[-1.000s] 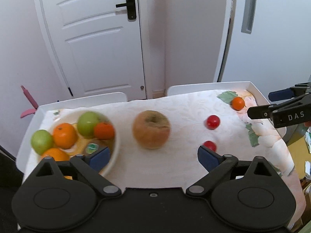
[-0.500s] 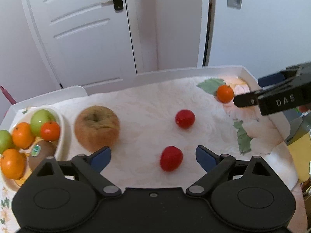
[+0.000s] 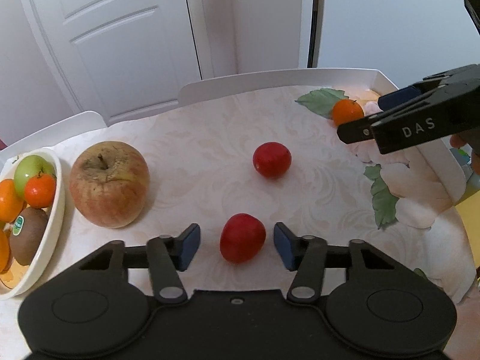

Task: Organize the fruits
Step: 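Grasp a red tomato with the left tool while the right tool grasps the tangerine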

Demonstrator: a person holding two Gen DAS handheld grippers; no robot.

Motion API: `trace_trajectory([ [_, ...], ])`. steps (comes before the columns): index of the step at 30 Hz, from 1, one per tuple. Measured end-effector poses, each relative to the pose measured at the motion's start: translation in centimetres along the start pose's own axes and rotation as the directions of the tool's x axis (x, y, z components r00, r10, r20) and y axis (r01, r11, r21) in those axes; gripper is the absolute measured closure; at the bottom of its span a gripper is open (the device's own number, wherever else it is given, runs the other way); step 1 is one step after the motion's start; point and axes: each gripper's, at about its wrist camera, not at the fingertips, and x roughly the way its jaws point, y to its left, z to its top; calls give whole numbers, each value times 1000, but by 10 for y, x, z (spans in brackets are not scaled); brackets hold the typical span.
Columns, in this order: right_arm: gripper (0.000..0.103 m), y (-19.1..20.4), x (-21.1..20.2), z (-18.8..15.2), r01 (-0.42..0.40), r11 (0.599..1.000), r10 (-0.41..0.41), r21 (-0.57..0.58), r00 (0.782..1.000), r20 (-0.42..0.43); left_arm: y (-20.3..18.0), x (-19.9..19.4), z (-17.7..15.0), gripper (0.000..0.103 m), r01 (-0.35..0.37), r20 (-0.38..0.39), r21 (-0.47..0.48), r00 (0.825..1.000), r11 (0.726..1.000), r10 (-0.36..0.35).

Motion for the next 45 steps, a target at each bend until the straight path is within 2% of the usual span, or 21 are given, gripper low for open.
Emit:
trace_trajectory([
  [4, 12, 0, 10, 3, 5, 1000, -5, -13, 1000, -8, -1, 3, 2, 58, 11, 2, -5, 1000, 1000, -11],
  [7, 24, 1, 17, 5, -2, 1000, 2, -27, 1000, -21, -3, 2, 2, 67, 19, 2, 6, 1000, 1000, -19],
  [21, 35, 3, 28, 12, 13, 1000, -14, -25, 1000, -22, 0, 0, 0, 68, 0, -6, -1, 1000, 1000, 0],
  [24, 51, 2, 28, 12, 40, 999, -41, -26, 999, -19, 3, -3, 0, 68, -7, -3, -13, 1000, 1000, 7],
  [34, 52, 8, 13, 13, 12, 1000, -12, -16, 1000, 1, 8, -25, 0, 68, -31, 36, -36, 999, 999, 32],
  [45, 52, 41, -32, 27, -1, 999, 4, -53, 998, 61, 28, -74, -3, 68, -60, 101, -80, 993, 995, 68],
])
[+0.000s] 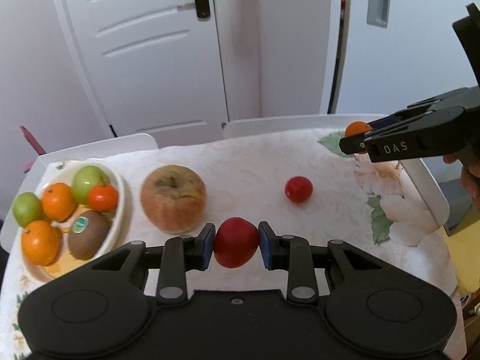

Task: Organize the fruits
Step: 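Grasp a red tomato with the left tool while the right tool grasps the tangerine, then carry the tomato and tangerine to the bowl and release the tomato from the left tool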

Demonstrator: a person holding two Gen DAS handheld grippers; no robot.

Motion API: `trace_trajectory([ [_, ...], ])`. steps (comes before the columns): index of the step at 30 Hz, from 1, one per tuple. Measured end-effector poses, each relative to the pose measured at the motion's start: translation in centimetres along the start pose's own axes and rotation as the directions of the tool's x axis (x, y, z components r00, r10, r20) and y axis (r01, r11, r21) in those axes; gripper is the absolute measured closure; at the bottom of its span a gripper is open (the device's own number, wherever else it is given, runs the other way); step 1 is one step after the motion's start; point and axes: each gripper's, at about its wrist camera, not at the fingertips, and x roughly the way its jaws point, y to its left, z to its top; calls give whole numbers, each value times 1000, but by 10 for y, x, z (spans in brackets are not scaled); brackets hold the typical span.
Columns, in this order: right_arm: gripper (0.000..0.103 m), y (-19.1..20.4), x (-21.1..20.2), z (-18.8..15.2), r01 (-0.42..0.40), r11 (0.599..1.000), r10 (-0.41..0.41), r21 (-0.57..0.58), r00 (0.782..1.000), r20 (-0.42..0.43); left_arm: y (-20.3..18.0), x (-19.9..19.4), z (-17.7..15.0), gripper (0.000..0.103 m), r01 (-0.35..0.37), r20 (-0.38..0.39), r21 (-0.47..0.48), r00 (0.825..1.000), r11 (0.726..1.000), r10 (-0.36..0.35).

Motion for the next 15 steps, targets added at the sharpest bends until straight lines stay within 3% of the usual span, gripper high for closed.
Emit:
trace_trajectory([
  [15, 52, 84, -49, 33, -49, 998, 51, -35, 998, 46, 72, -64, 5, 68, -50, 85, -64, 995, 997, 55],
])
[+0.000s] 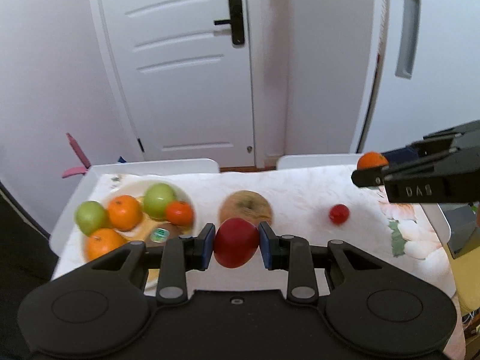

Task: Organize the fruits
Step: 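Carry the tomato and tangerine to the bowl and release the tomato from the left tool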

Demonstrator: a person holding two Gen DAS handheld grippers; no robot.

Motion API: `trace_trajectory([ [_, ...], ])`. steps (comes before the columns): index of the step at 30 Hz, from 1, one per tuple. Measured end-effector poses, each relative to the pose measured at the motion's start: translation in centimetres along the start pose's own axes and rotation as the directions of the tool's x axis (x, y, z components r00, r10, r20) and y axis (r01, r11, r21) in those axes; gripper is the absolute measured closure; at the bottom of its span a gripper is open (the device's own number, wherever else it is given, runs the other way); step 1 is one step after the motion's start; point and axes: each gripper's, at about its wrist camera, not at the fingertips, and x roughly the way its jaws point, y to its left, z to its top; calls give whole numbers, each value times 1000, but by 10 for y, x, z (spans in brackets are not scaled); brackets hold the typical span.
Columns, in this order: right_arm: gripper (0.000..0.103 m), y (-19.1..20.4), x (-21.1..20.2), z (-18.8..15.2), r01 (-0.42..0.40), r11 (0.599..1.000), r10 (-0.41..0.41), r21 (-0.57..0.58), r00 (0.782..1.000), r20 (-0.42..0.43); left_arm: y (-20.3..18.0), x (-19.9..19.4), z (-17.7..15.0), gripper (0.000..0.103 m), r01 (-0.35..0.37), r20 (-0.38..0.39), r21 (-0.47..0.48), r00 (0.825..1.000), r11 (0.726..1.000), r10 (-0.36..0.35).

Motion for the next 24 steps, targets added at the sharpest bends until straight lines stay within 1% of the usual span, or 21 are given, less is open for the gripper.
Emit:
trace_trajectory([
  [5, 52, 38, 1, 13, -24, 1000, 24, -3, 1000, 6, 36, -8, 2, 68, -23, -2, -12, 1000, 1000, 23],
  [12, 52, 86, 14, 24, -43, 999, 43, 20, 999, 1, 86, 1, -5, 68, -29, -28, 2, 999, 1000, 29],
  [17, 52, 111, 30, 26, -40, 998, 41, 53, 999, -16, 108, 21, -13, 68, -2, -57, 25, 998, 1000, 3],
  [24, 52, 132, 51, 22, -5, 995, 9, 99, 999, -43, 122, 52, -28, 68, 52, -95, 87, 995, 995, -44],
])
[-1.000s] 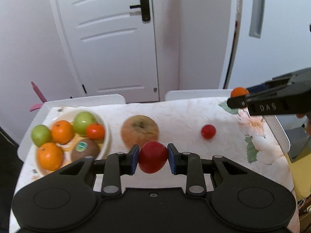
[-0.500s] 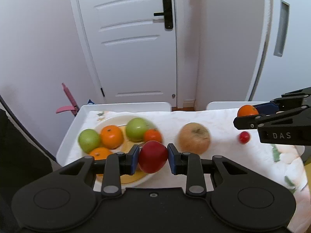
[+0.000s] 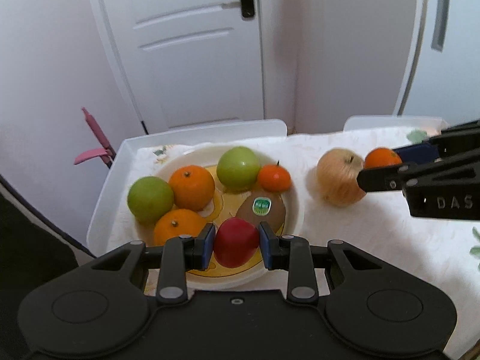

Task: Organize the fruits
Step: 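Carry the tomato and tangerine to the bowl and release the tomato from the left tool, then lower the tangerine into the bowl and open the right tool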

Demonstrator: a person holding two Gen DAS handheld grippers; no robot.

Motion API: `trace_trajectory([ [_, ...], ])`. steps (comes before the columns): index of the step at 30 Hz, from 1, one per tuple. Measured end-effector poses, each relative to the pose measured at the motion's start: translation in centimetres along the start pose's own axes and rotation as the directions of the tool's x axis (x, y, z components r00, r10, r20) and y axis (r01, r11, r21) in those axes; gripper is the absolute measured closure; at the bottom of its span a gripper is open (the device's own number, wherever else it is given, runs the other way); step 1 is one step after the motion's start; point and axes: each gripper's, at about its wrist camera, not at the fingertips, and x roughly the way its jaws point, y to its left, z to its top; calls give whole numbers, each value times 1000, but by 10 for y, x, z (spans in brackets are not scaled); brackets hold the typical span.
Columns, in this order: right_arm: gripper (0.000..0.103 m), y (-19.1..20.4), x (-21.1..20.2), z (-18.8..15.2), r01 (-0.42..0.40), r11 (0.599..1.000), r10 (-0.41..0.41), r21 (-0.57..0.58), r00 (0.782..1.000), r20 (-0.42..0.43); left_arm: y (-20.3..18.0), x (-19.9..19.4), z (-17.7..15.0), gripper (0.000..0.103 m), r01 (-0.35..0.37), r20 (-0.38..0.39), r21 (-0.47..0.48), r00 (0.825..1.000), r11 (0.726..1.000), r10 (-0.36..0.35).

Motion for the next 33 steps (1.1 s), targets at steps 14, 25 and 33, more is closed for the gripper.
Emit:
trace_trajectory([
  [14, 52, 11, 13, -7, 59, 996, -59, 73, 998, -12, 3, 18, -10, 12, 4, 40, 152, 999, 988, -10],
  [25, 52, 24, 16, 16, 22, 999, -22, 24, 1000, -8, 28, -3, -7, 11, 33, 40, 52, 999, 998, -35],
  [33, 52, 49, 36, 32, -68, 996, 68, -61, 998, -12, 48, -10, -17, 10, -8, 23, -26, 1000, 1000, 8],
])
